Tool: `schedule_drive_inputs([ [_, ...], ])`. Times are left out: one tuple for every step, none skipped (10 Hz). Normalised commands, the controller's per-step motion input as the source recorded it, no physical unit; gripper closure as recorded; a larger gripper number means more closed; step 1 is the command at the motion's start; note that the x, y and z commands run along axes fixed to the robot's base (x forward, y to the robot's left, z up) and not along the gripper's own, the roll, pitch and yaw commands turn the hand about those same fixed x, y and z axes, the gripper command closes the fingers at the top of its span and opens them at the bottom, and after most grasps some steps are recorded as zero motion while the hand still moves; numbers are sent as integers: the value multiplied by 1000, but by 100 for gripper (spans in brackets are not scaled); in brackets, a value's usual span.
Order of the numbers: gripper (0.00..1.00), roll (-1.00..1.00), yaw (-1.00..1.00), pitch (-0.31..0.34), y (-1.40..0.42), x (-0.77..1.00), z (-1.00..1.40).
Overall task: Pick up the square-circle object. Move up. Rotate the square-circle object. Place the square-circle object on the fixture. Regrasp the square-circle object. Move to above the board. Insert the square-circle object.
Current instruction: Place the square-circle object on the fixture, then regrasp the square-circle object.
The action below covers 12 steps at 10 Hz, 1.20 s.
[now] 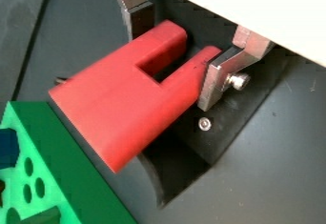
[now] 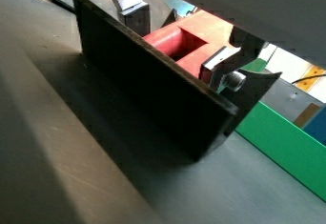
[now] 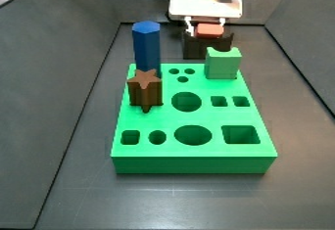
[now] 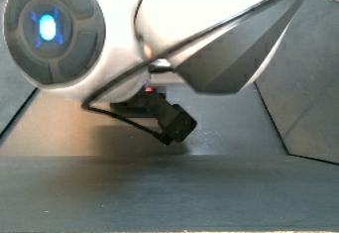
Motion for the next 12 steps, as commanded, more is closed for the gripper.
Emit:
schedule_drive_inputs([
  [100,-88,-63,-10,64,82,-427],
  [100,-86,-53,-8,53,65,-429],
  [100,0,0,0,-500,0,-167],
  [0,0,0,0,0,0,0],
  [0,8,-7,31,0,0,1000],
  [0,13,-3,32,1,-5,1000],
  [0,29,1,33,-1,-20,1000],
  [0,39,0,33,-2,-27,1000],
  [0,46,-3,39,-1,-37,1000],
  [0,48,-4,45,3,-35,890],
  [0,45,-7,56,5,-32,646],
  [0,45,-12,59,7,-29,523],
])
